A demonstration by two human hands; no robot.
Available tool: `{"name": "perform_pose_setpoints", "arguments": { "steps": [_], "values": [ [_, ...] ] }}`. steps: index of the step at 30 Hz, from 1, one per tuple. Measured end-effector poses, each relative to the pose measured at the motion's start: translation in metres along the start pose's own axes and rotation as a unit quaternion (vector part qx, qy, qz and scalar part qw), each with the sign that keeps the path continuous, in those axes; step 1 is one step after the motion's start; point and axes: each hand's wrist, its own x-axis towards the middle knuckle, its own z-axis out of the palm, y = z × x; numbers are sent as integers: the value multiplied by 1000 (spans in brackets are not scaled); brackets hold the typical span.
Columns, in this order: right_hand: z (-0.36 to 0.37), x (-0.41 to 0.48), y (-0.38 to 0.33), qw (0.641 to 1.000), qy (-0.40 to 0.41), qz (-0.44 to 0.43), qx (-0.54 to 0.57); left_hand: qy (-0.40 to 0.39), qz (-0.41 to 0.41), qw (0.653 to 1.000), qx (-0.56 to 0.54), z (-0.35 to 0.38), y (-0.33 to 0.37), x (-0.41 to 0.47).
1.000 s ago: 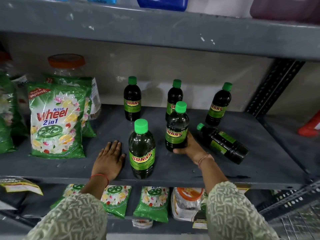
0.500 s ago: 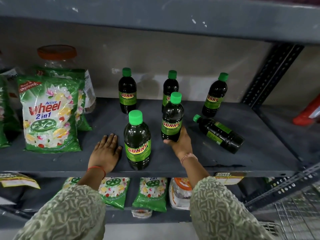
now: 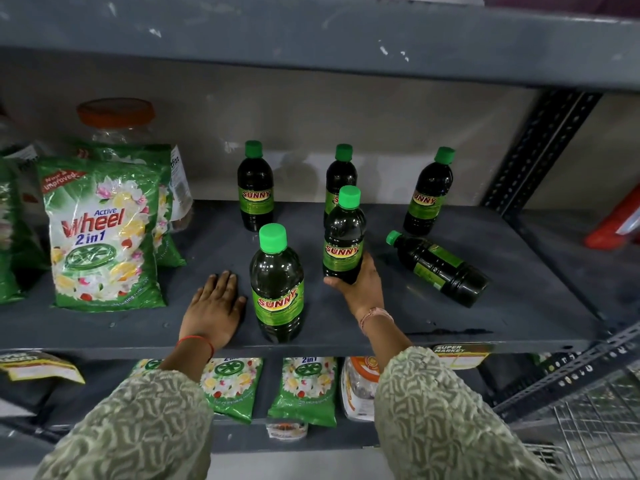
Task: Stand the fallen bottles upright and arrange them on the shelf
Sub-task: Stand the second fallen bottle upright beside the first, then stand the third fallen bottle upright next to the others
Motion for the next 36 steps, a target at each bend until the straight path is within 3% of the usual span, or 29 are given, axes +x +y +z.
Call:
{"name": "perform_pose_setpoints", "arguments": {
  "steps": [10,16,18,20,23,24,26,28,30,32,36],
  "values": [
    [-23,-83,2,996,-66,-51,-34,-3,-5,1000,-7,-3,4,-4],
    [-25,-91,3,997,-71,-27,-10,-10,-1,1000,-3,-3,4,-7],
    [-28,-99,5,998,-41,-21,31,-13,-2,1000,-8,-4,4,-6],
    [-38,-102,4,997,26,-72,0,-17,-4,1000,-12,-5,5,-6],
    [-83,-54,-1,964,138,-126,-189,-10,-11,1000,-17,-5,9,-2],
    [-101,-28,-3,943,136,-110,-285,-6,-15,1000,-16,-5,9,-1],
    [-133,17,-8,902,56,-22,-427,0,-19,1000,-14,-4,9,-1],
    [-156,44,-13,894,-64,89,-435,5,-17,1000,-11,-3,8,-3],
    [-167,52,-17,884,-151,140,-419,9,-13,1000,-10,-3,8,-5],
    [-165,51,-16,880,-169,146,-419,12,-9,1000,-6,-3,7,-6],
    [-144,51,-4,941,-85,177,-276,13,-5,1000,18,1,4,-4]
  ]
}}
